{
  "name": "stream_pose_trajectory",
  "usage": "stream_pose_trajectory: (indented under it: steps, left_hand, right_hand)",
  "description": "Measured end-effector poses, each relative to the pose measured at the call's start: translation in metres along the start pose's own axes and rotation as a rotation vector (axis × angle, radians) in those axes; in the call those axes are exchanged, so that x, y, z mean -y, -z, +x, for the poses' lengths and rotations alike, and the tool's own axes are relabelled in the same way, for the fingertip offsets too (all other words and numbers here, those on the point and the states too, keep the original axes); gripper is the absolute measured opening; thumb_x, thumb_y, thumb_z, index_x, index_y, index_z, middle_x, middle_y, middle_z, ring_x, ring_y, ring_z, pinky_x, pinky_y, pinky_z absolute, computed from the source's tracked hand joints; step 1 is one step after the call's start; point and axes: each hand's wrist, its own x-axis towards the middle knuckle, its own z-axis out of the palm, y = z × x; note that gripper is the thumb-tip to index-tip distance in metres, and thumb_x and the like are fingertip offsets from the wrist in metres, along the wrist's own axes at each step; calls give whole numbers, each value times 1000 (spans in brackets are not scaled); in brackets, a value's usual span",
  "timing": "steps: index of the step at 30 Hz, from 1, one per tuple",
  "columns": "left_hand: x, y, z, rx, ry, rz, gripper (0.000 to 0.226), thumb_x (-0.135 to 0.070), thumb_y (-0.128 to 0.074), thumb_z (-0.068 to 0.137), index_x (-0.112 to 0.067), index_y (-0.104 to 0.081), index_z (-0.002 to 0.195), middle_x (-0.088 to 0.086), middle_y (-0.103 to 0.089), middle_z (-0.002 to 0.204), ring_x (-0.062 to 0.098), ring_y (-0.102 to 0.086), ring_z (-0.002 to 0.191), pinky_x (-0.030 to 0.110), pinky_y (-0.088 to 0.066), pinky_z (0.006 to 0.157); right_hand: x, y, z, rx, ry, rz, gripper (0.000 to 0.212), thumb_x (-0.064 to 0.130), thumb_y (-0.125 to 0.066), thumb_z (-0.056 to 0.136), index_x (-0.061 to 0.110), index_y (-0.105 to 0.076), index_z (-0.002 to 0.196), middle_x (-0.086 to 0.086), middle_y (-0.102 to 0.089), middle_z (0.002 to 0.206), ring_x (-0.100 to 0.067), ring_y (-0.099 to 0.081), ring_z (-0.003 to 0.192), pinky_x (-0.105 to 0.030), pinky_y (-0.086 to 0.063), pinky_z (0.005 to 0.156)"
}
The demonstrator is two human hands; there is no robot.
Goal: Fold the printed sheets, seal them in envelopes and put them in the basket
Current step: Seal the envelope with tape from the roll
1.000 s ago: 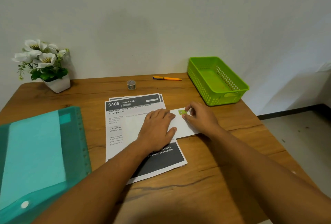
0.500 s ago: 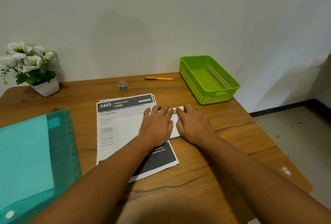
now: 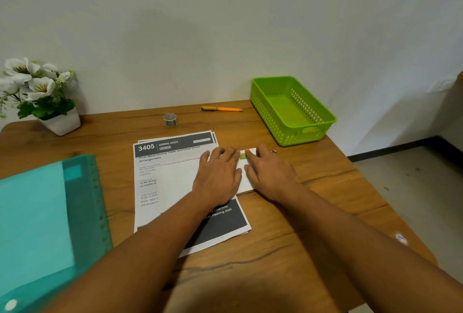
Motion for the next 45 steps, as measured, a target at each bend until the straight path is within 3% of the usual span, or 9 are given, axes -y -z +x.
stream_pose_trajectory:
  steps: [5, 11, 16, 22, 27, 33, 38, 42, 45]
  left_hand:
    - [0, -2, 1, 16, 4, 2, 61, -43, -26, 104, -14, -36, 157, 1, -36, 162, 22, -29, 147, 48, -23, 121]
    - [1, -1, 1, 9, 13, -6, 61, -43, -28, 104, -15, -37, 156, 0, -36, 162, 20, -29, 147, 47, -23, 121]
    - [1, 0, 1, 11, 8, 1, 62, -44, -27, 104, -14, -37, 156, 1, -36, 162, 21, -30, 147, 48, -24, 121]
    - [1, -2, 1, 12, 10, 8, 60, -44, -28, 104, -15, -37, 156, 1, -37, 162, 21, -30, 147, 48, -24, 121]
    - [1, -3, 1, 8, 11, 15, 61, -44, -27, 104, -15, -38, 156, 1, -37, 161, 21, -31, 146, 48, -25, 120]
    - [1, -2, 2, 9, 7, 14, 60, -45, -28, 105, -14, -38, 156, 1, -37, 161, 22, -31, 146, 48, -25, 120]
    - [1, -2, 2, 4, 6, 10, 62, -46, -25, 104, -14, -38, 155, 1, -38, 161, 22, -32, 145, 49, -26, 119]
    - [2, -3, 2, 6, 3, 5, 62, -45, -24, 103, -15, -39, 155, 1, -38, 161, 21, -31, 145, 49, -26, 119]
    - [2, -3, 1, 5, 7, 3, 61, -45, -25, 103, -15, -39, 155, 0, -39, 160, 21, -32, 145, 49, -26, 119]
  right_hand:
    - [0, -4, 0, -69, 187, -60, 39, 29, -48, 100, 19, -63, 134, -7, -62, 114, -26, -58, 94, -38, -49, 71]
    - [11, 1, 4, -16, 92, -24, 49, 30, -47, 99, 23, -52, 147, -6, -56, 118, -23, -51, 102, -34, -44, 76]
    - [2, -3, -3, -76, 93, 48, 39, 27, -51, 98, 23, -66, 134, -4, -62, 115, -24, -54, 96, -37, -50, 73]
    - [8, -5, 2, -33, 44, -10, 55, 35, -37, 98, 19, -52, 149, -8, -57, 120, -25, -52, 103, -39, -50, 78]
    - [8, -8, -3, -67, -45, -30, 55, 42, -38, 100, 17, -57, 145, -9, -59, 118, -26, -55, 100, -40, -50, 77]
    - [8, -5, 3, 5, -78, -56, 70, 50, -25, 97, 13, -48, 152, -11, -55, 125, -26, -55, 105, -39, -50, 77]
    - [6, -6, -2, -92, 17, -70, 44, 42, -41, 101, 16, -69, 121, -7, -61, 115, -24, -56, 96, -37, -48, 73]
    - [7, -7, 4, -37, 27, -34, 52, 41, -37, 101, 20, -56, 145, -7, -59, 122, -25, -53, 104, -39, -47, 78]
    - [4, -7, 2, -36, 48, -14, 53, 41, -36, 102, 25, -50, 150, -7, -57, 118, -24, -50, 101, -39, -47, 77]
